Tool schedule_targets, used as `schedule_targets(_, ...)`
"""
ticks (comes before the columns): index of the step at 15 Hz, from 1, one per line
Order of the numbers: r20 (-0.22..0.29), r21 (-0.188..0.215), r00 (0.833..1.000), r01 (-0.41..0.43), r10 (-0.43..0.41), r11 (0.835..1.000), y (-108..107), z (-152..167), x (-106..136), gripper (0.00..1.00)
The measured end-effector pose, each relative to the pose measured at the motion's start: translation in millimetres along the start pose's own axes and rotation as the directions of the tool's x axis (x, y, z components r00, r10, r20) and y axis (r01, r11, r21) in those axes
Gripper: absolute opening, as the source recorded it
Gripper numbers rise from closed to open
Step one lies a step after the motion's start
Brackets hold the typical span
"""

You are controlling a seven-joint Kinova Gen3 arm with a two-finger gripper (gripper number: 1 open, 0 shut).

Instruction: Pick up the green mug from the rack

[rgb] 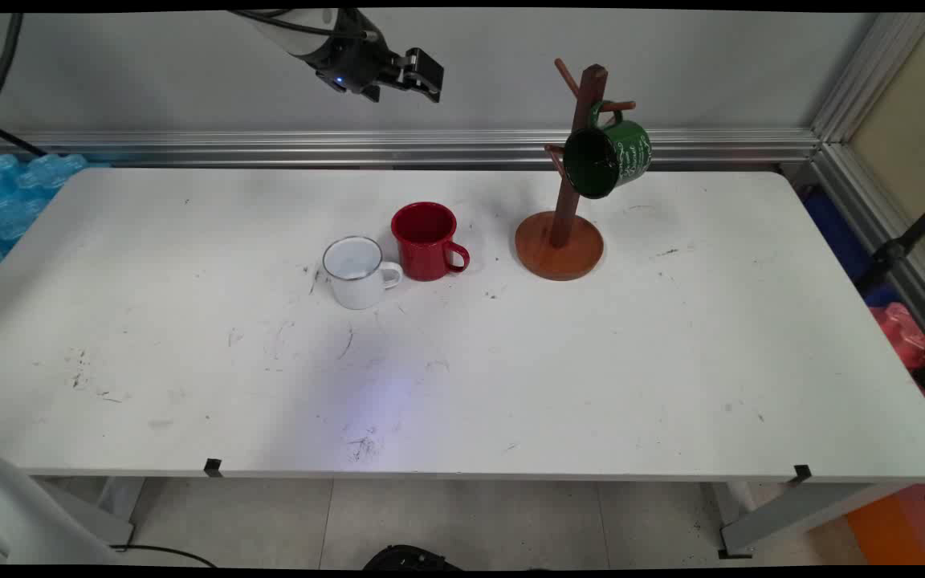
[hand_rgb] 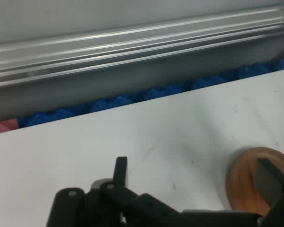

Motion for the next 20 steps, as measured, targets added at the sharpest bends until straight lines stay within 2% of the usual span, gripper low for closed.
schedule_targets(2,-0.005,-0.021,1.000,-0.022,0.022,1.000,3,0,0,1.00)
schedule_targets(4,-0.017,-0.061,0.998,-0.069,0.068,0.996,6,-1,0,1.00)
schedule_targets(8,-0.056,-0.150,0.979,-0.204,0.198,0.967,6,-9,2,1.00)
schedule_targets(9,-0.065,-0.182,0.971,-0.239,0.230,0.954,4,-13,1,1.00)
schedule_targets(15,-0.102,-0.304,0.939,-0.345,0.330,0.888,0,-34,-5,1.00)
schedule_targets(20,-0.142,-0.403,0.908,-0.417,0.395,0.814,1,-51,-9,1.00)
